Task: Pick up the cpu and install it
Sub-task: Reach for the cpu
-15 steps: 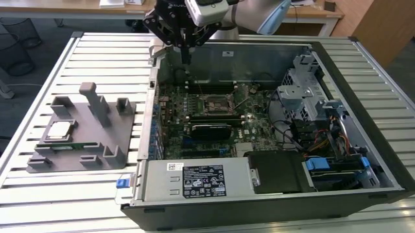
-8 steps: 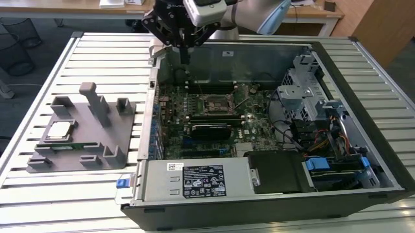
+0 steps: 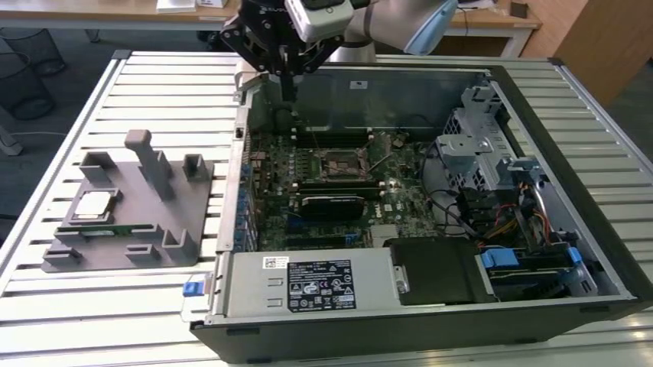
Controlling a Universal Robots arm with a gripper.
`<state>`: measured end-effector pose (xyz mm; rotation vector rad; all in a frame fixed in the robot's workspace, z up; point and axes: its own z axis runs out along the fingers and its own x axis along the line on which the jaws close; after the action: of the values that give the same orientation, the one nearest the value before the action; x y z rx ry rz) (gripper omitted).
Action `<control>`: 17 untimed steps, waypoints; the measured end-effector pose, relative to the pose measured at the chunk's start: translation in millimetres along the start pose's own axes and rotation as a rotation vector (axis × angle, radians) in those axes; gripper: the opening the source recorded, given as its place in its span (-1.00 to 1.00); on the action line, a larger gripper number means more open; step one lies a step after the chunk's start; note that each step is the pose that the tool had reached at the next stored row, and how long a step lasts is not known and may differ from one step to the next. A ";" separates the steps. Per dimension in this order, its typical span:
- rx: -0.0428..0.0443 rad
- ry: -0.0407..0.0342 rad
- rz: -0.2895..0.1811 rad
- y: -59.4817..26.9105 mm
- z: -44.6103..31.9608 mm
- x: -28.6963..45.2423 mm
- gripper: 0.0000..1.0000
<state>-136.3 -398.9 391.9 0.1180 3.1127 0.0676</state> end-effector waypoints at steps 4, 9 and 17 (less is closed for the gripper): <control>0.0000 0.0000 0.000 -0.1 0.1 1.5 -0.79; 0.0000 0.0000 0.000 -0.3 0.4 3.3 -0.79; 0.0000 0.0000 0.000 -0.5 0.8 5.9 -0.79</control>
<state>-142.1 -398.9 390.9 0.1181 3.1127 0.0677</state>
